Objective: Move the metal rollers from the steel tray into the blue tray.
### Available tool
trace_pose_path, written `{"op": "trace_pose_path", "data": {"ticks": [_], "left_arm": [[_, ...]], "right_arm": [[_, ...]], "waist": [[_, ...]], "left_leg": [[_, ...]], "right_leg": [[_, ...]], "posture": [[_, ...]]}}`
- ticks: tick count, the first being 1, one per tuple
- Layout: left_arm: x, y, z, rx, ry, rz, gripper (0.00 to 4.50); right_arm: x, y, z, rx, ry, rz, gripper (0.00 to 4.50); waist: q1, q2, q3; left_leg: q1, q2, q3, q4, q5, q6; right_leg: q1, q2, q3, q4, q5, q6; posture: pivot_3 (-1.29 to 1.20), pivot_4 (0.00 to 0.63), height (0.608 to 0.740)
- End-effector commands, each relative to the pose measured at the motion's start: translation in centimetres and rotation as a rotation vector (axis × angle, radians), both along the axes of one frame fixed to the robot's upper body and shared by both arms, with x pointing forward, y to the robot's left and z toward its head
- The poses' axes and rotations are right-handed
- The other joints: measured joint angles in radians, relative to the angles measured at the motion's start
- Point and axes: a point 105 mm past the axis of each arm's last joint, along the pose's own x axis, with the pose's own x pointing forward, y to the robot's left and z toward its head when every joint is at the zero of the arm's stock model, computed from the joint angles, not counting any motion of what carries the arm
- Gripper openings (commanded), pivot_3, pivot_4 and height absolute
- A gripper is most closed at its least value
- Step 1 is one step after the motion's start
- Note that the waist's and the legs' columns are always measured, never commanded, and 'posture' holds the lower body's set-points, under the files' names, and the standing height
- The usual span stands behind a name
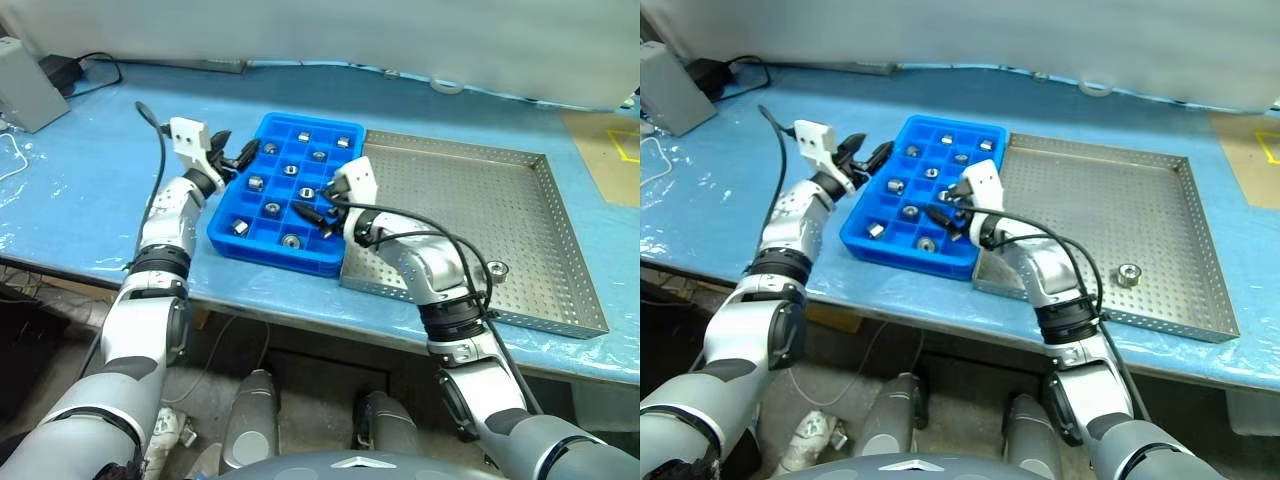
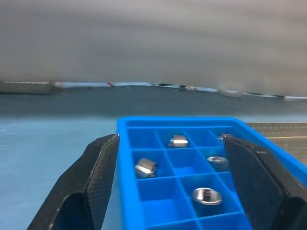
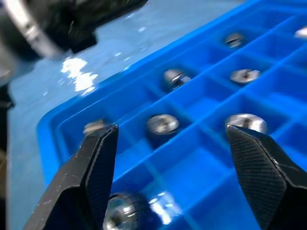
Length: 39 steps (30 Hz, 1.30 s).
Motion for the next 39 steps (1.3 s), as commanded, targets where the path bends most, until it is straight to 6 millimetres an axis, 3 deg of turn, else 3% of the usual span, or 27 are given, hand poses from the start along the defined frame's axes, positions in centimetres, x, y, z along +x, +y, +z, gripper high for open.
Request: {"op": "trace_pose_path", "data": {"ticks": [1,12,18,21,25,30,33,39], "left_arm": [[0.2,-2.8,2.1,0.020,-0.065,-0.088,3.80],[-1.5,-12.6,2.6,0.055,-0.075,-0.428,3.80],[-3.1,-15.2,2.1,0.126,-0.106,-0.567,3.80],[-3.5,-15.6,1.6,0.136,-0.105,-0.594,3.80],[-3.6,-15.6,1.1,0.149,-0.096,-0.601,3.80],[-3.2,-15.0,1.2,0.109,-0.076,-0.579,3.80],[-3.0,-14.6,1.5,0.075,-0.070,-0.568,3.80],[-2.5,-13.8,2.1,0.014,-0.055,-0.531,3.80]], "right_arm": [[-0.7,-2.7,2.4,0.061,-0.073,-0.109,3.77],[-6.2,-12.2,1.9,-0.030,-0.075,-0.493,3.77],[-8.5,-16.3,2.2,-0.063,-0.071,-0.640,3.77],[-9.2,-18.1,1.8,-0.066,-0.037,-0.706,3.77],[-9.2,-20.1,-0.3,0.009,0.094,-0.804,3.77],[-8.4,-19.1,-1.4,0.093,0.167,-0.778,3.77],[-7.7,-19.6,-2.9,0.076,0.222,-0.831,3.77],[-6.4,-20.4,-5.4,-0.088,0.278,-0.894,3.77]], "waist": [[-0.004,0.000,0.000],[-0.086,0.000,0.000],[-0.135,0.000,0.000],[-0.141,0.000,0.000],[-0.141,0.001,-0.001],[-0.140,0.001,-0.001],[-0.139,0.001,-0.001],[-0.137,0.001,-0.001]], "left_leg": [[0.000,0.000,0.000,0.000,0.000,0.000],[0.002,-0.001,0.003,0.001,-0.004,0.009],[0.007,-0.001,0.005,0.001,-0.007,0.014],[0.008,-0.001,0.006,0.001,-0.009,0.017],[0.008,-0.001,0.007,0.001,-0.010,0.020],[0.008,-0.001,0.008,0.002,-0.011,0.022],[0.009,-0.001,0.008,0.002,-0.012,0.023],[0.011,-0.001,0.013,0.002,-0.012,0.023]], "right_leg": [[0.000,0.000,0.000,0.000,0.000,0.000],[0.002,0.001,0.003,-0.005,0.000,0.000],[0.005,0.002,0.007,-0.008,0.000,0.000],[0.006,0.002,0.007,-0.010,0.000,0.000],[0.006,0.002,0.009,-0.012,0.000,0.000],[0.007,0.001,0.011,-0.012,0.000,0.000],[0.007,0.000,0.012,-0.012,0.000,0.000],[0.008,0.000,0.013,-0.013,0.000,0.000]], "posture": [[-0.18,0.150,0.740],[-0.50,0.150,0.740],[-0.54,0.150,0.740],[-0.54,0.150,0.740],[-0.53,0.150,0.740],[-0.51,0.150,0.740],[-0.50,0.150,0.740],[-0.47,0.150,0.740]]}}
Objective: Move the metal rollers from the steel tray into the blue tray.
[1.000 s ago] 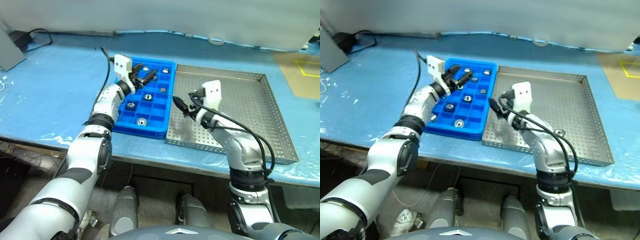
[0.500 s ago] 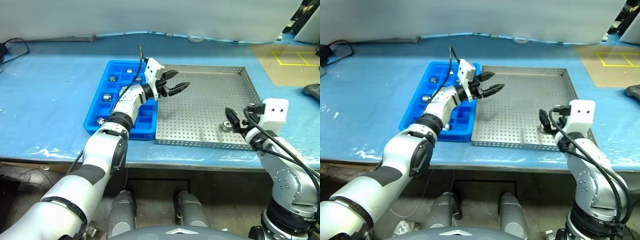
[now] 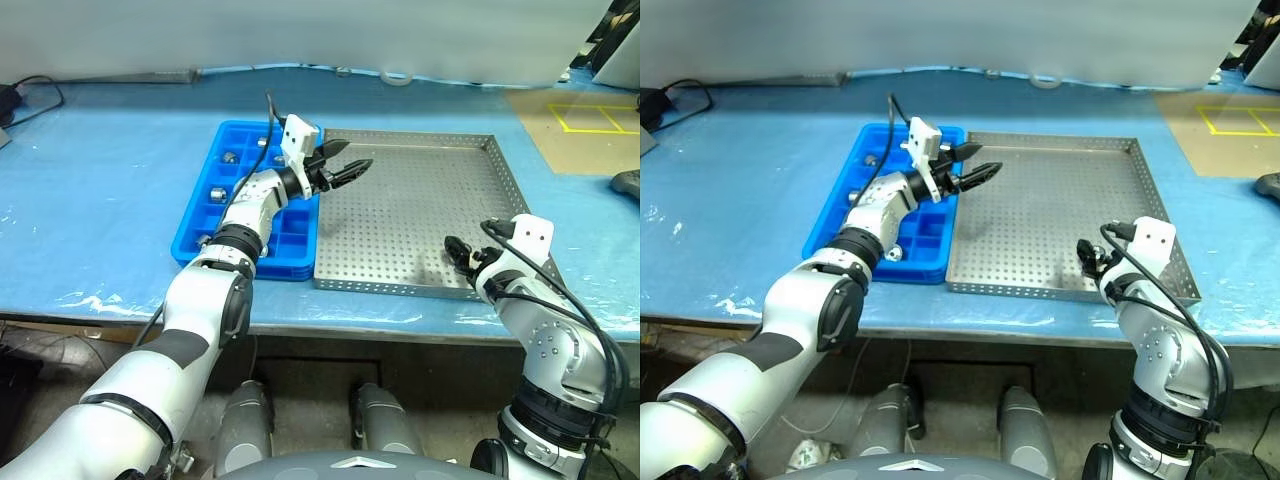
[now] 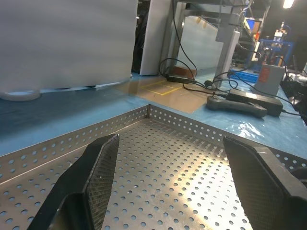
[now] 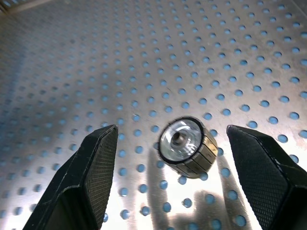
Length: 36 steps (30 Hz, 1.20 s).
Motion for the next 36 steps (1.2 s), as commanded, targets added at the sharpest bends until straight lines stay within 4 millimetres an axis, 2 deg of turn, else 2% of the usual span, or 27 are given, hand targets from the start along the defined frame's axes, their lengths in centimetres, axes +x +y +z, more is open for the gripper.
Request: {"op": "trace_pose_path", "data": {"ticks": [1,5,8,14,15,18,22,25,28,32,36], "left_arm": [[0.2,0.5,1.4,-0.030,-0.034,0.014,3.80],[0.2,0.8,1.0,-0.027,-0.030,0.024,3.80],[0.3,1.2,0.9,-0.026,-0.030,0.036,3.80],[0.9,2.7,1.2,-0.022,-0.042,0.095,3.80],[1.1,3.2,1.5,-0.030,-0.044,0.114,3.80],[1.8,4.8,2.4,-0.072,-0.041,0.178,3.80],[3.3,8.8,4.1,-0.170,-0.034,0.378,3.80],[3.6,12.3,4.2,-0.209,-0.034,0.486,3.80],[3.3,15.4,3.5,-0.199,-0.054,0.594,3.80],[2.5,17.0,3.1,-0.184,-0.084,0.642,3.80],[1.7,18.2,2.7,-0.161,-0.102,0.675,3.80]], "right_arm": [[0.8,-0.5,-0.2,-0.121,0.020,-0.021,3.77],[1.8,-0.1,-0.9,-0.071,0.001,-0.044,3.77],[2.1,-0.1,-1.0,-0.071,-0.010,-0.067,3.11],[2.8,0.7,-0.6,-0.049,-0.044,-0.049,1.12],[3.1,1.1,-0.4,-0.044,-0.055,-0.032,0.96],[4.1,3.1,0.9,-0.028,-0.109,0.068,0.96],[6.3,7.8,5.0,0.054,-0.273,0.271,0.96],[7.8,11.6,8.5,0.139,-0.400,0.430,0.96],[8.8,15.9,10.7,0.160,-0.448,0.623,0.96],[9.6,18.6,10.5,0.111,-0.417,0.750,0.96],[10.0,19.4,8.7,0.052,-0.337,0.809,0.96]], "waist": [[0.000,0.000,0.000],[0.001,0.000,0.000],[0.003,0.000,0.000],[0.004,0.000,0.000],[0.004,0.000,0.000],[0.002,0.000,0.000],[0.003,0.001,0.000],[0.015,0.001,0.000],[0.040,0.001,0.000],[0.086,0.001,0.001],[0.138,0.000,0.001]], "left_leg": [[0.000,0.000,0.001,0.000,0.000,0.000],[0.001,0.000,0.003,0.000,-0.001,0.002],[0.001,0.000,0.004,0.000,-0.001,0.002],[0.002,0.000,0.006,0.000,-0.002,0.003],[0.002,0.000,0.006,0.000,-0.002,0.003],[0.003,0.000,0.006,0.000,-0.002,0.003],[0.003,0.000,0.007,0.000,-0.001,0.002],[0.002,0.000,0.007,0.000,-0.001,0.002],[0.002,0.001,0.007,-0.002,-0.001,0.002],[0.000,0.002,0.007,-0.002,-0.001,0.002],[-0.007,0.002,0.004,-0.001,-0.001,0.002]], "right_leg": [[0.000,0.000,0.001,0.000,0.000,0.000],[0.000,0.000,0.002,-0.001,0.000,0.000],[0.000,0.000,0.002,-0.001,0.000,0.000],[0.000,0.000,0.003,-0.001,0.000,0.000],[0.000,0.000,0.003,-0.001,0.000,0.000],[0.000,0.000,0.004,0.000,0.000,0.000],[-0.002,0.001,0.005,0.002,0.001,0.000],[-0.004,0.001,0.004,0.003,0.001,0.000],[-0.004,0.001,0.004,0.002,0.001,0.000],[-0.004,0.001,0.001,0.001,0.001,-0.001],[-0.004,-0.002,-0.007,0.000,0.001,-0.001]], "posture": [[-0.47,0.150,0.740],[-0.45,0.150,0.740],[-0.43,0.150,0.740],[-0.38,0.150,0.740],[-0.37,0.150,0.740],[-0.33,0.150,0.740],[-0.21,0.150,0.740],[-0.13,0.150,0.740],[-0.04,0.150,0.740],[0.05,0.150,0.740],[0.09,0.150,0.740]]}}
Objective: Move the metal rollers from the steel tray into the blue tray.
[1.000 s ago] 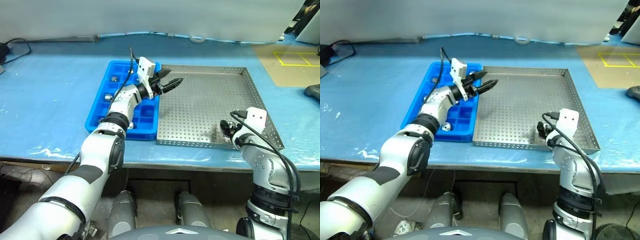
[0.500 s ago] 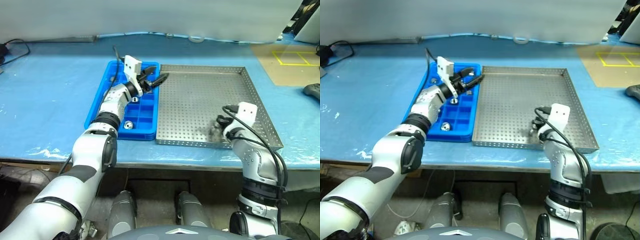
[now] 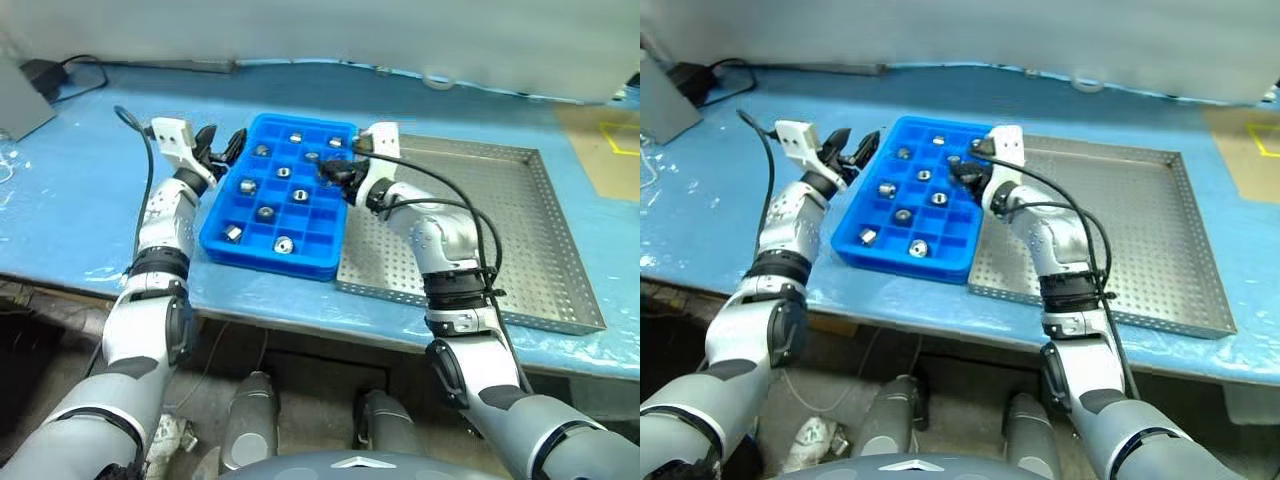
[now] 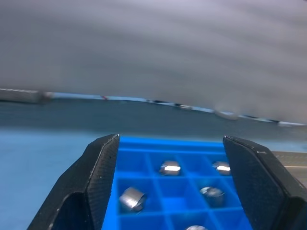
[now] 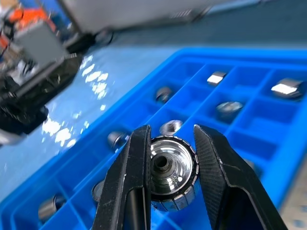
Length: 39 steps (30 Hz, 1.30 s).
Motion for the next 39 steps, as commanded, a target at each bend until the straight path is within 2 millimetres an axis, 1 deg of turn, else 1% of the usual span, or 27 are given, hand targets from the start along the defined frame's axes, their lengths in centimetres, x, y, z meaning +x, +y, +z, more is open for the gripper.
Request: {"op": "trace_pose_path", "data": {"ticks": [1,4,9,16,19,24,28,35,39], "left_arm": [[-0.6,0.6,2.6,0.029,-0.087,0.021,3.80],[-0.9,0.9,2.7,0.018,-0.088,0.029,3.80],[-1.1,0.4,2.8,0.022,-0.085,0.014,3.80],[-0.8,-0.9,2.7,0.028,-0.073,-0.032,3.80],[-0.6,-1.3,3.0,0.029,-0.073,-0.047,3.80],[-0.5,-2.1,2.9,0.049,-0.074,-0.075,3.80],[-0.7,-2.5,2.7,0.066,-0.076,-0.090,3.80],[-1.0,-2.4,2.5,0.081,-0.080,-0.091,3.80],[-1.2,-2.4,2.4,0.089,-0.082,-0.094,3.80]], "right_arm": [[0.1,0.1,0.3,-0.039,-0.031,0.037,0.96],[0.1,0.0,-0.2,-0.066,-0.021,0.046,0.96],[0.0,-0.7,-0.5,-0.110,-0.013,0.045,0.96],[-1.2,-2.1,-1.4,-0.169,0.013,0.043,0.96],[-1.5,-2.2,-1.4,-0.164,0.013,0.040,0.96],[-2.2,-0.4,-1.6,-0.177,0.017,0.102,0.96],[-1.7,0.5,-2.3,-0.224,0.029,0.108,0.96],[-1.7,2.5,-2.8,-0.278,0.032,0.182,0.96],[-1.1,2.7,-2.6,-0.291,0.005,0.172,0.96]], "waist": [[0.021,0.000,0.000],[0.038,0.000,0.000],[0.039,0.000,0.000],[0.035,0.000,0.000],[0.034,0.000,0.000],[0.029,0.000,0.000],[0.025,0.000,0.000],[0.018,0.000,0.000],[0.017,0.000,0.000]], "left_leg": [[-0.002,0.000,-0.002,0.001,0.001,-0.001],[-0.004,-0.001,-0.009,0.002,0.004,-0.006],[-0.003,-0.001,-0.014,-0.001,0.010,-0.017],[-0.002,-0.001,-0.016,-0.002,0.013,-0.022],[-0.003,-0.001,-0.016,-0.002,0.013,-0.022],[-0.003,-0.001,-0.016,-0.002,0.014,-0.022],[-0.003,-0.001,-0.016,-0.002,0.014,-0.022],[-0.003,-0.001,-0.016,-0.002,0.014,-0.022],[-0.004,-0.001,-0.016,-0.002,0.014,-0.022]], "right_leg": [[0.000,0.000,-0.002,0.000,0.000,0.000],[0.000,-0.001,-0.006,0.001,0.000,0.000],[0.000,0.000,-0.007,0.006,0.000,0.001],[-0.002,0.001,-0.007,0.010,0.000,0.001],[-0.003,0.002,-0.007,0.010,0.000,0.001],[-0.003,0.002,-0.007,0.010,0.000,0.001],[-0.003,0.002,-0.007,0.010,0.000,0.001],[-0.003,0.002,-0.007,0.010,0.000,0.001],[-0.004,0.002,-0.007,0.010,0.000,0.001]], "posture": [[0.10,0.150,0.740],[0.11,0.150,0.740],[0.10,0.150,0.740],[0.05,0.150,0.740],[0.04,0.150,0.740],[0.03,0.150,0.740],[0.04,0.150,0.740],[0.06,0.150,0.740],[0.08,0.150,0.740]]}}
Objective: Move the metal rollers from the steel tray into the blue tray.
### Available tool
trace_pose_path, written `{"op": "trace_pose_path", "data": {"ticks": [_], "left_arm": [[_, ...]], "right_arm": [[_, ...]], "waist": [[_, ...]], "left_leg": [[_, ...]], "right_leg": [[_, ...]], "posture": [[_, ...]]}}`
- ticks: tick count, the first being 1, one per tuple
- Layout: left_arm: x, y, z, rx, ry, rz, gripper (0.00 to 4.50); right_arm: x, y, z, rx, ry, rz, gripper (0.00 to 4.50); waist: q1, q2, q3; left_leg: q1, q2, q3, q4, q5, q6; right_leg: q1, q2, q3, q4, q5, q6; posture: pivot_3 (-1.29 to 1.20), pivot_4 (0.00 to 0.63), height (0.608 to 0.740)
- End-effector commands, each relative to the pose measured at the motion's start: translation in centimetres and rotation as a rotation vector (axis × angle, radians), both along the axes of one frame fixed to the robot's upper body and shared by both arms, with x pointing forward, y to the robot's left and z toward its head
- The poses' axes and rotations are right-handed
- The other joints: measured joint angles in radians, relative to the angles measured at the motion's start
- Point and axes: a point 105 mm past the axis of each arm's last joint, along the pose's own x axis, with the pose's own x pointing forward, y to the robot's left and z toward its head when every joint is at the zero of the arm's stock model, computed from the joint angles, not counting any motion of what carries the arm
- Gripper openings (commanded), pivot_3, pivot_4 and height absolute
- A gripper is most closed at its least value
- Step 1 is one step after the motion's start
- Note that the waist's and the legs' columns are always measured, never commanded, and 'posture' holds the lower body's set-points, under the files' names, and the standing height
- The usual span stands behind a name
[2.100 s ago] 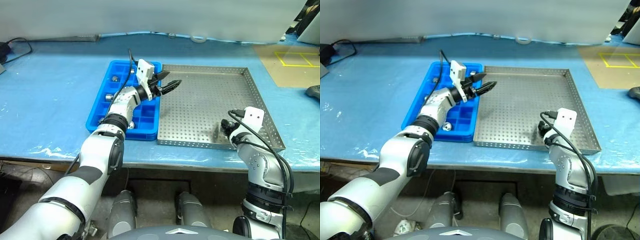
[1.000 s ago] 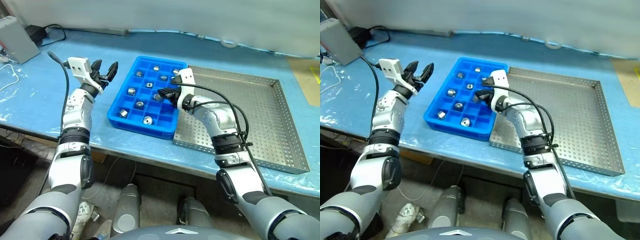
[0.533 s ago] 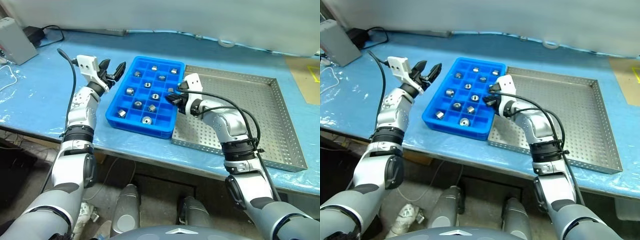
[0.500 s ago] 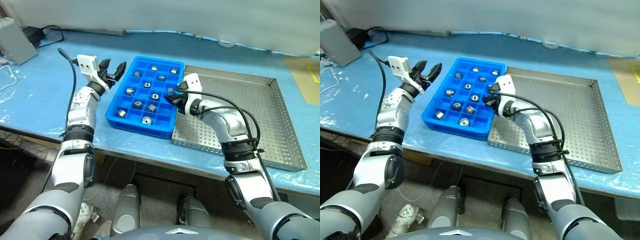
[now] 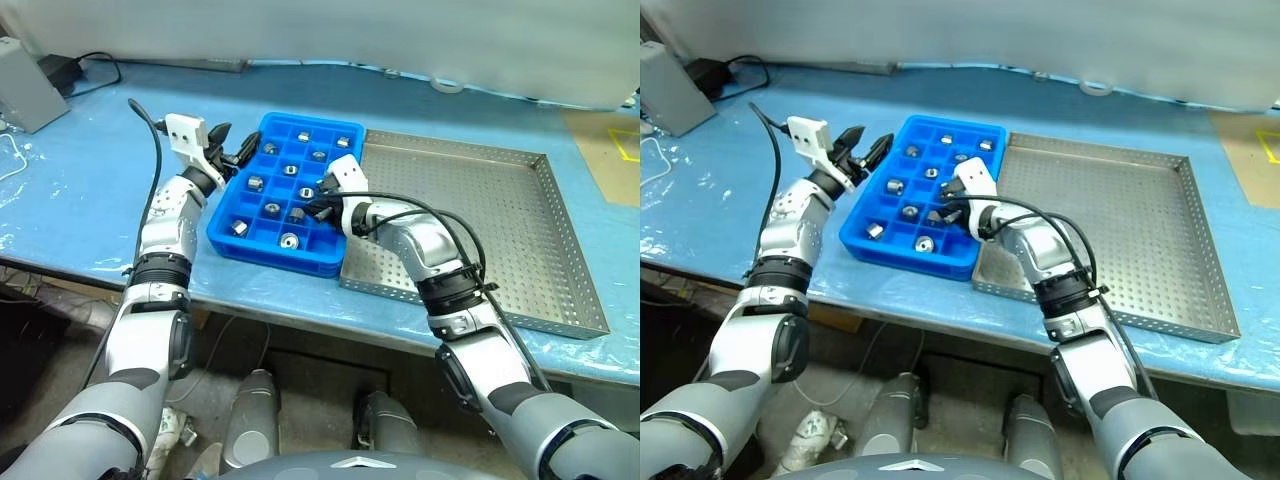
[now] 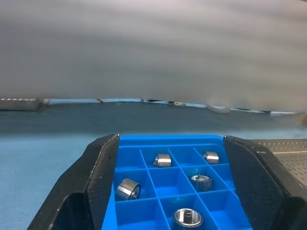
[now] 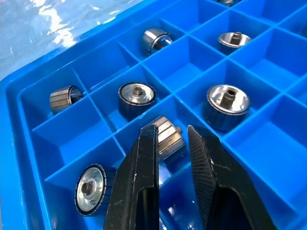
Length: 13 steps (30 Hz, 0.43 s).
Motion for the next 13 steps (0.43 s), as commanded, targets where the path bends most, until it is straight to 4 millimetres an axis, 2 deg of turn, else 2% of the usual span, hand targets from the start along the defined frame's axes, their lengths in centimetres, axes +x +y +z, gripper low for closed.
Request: {"op": "trace_pose_path", "data": {"ticks": [1,4,6,8,10,12,13], "left_arm": [[-0.5,0.0,1.7,0.018,-0.068,-0.005,3.80],[-0.9,-0.6,1.3,0.029,-0.063,-0.049,3.80],[-2.0,-1.7,0.7,0.067,-0.056,-0.146,3.80],[-3.5,-3.0,-0.3,0.155,-0.053,-0.272,3.80],[-4.8,-4.0,-1.3,0.212,-0.044,-0.367,3.80],[-6.1,-5.0,-1.6,0.188,-0.028,-0.475,4.13],[-6.7,-5.7,-1.9,0.211,-0.028,-0.527,4.32]], "right_arm": [[0.5,0.3,2.1,0.046,-0.091,0.007,0.96],[0.3,0.1,3.3,0.125,-0.149,0.007,0.96],[-0.1,-0.4,4.4,0.150,-0.228,0.012,0.96],[-0.5,-1.7,5.7,0.215,-0.318,-0.026,0.96],[-1.0,-3.4,5.9,0.268,-0.307,-0.070,0.96],[-3.9,-3.9,6.5,0.307,-0.330,0.011,1.33],[-4.9,-4.6,6.7,0.297,-0.361,-0.006,1.54]], "waist": [[0.001,0.000,0.000],[0.001,0.000,0.000],[0.002,0.000,0.000],[0.001,0.000,0.000],[0.002,0.000,0.000],[0.006,0.000,0.000],[0.006,0.000,0.000]], "left_leg": [[0.000,0.000,0.000,0.000,0.000,0.000],[0.000,0.000,0.000,0.000,0.000,0.000],[0.000,0.000,0.000,0.000,0.000,0.000],[0.000,0.000,0.000,0.000,0.000,0.001],[-0.001,0.000,0.001,0.000,-0.001,0.002],[-0.001,0.000,0.001,0.000,-0.002,0.004],[-0.001,0.000,0.001,0.000,-0.003,0.005]], "right_leg": [[0.000,0.000,0.000,0.000,0.000,0.000],[0.000,-0.001,0.000,0.000,0.000,0.000],[0.000,-0.001,0.000,0.000,0.000,0.000],[0.000,-0.001,0.000,-0.001,0.000,0.000],[0.000,0.000,0.000,-0.001,0.000,0.000],[0.000,0.000,0.000,-0.001,0.000,0.000],[0.000,-0.001,0.000,-0.001,0.000,0.000]], "posture": [[0.08,0.150,0.740],[0.07,0.150,0.740],[0.06,0.150,0.740],[0.05,0.150,0.740],[0.04,0.150,0.740],[0.02,0.150,0.740],[0.01,0.150,0.740]]}}
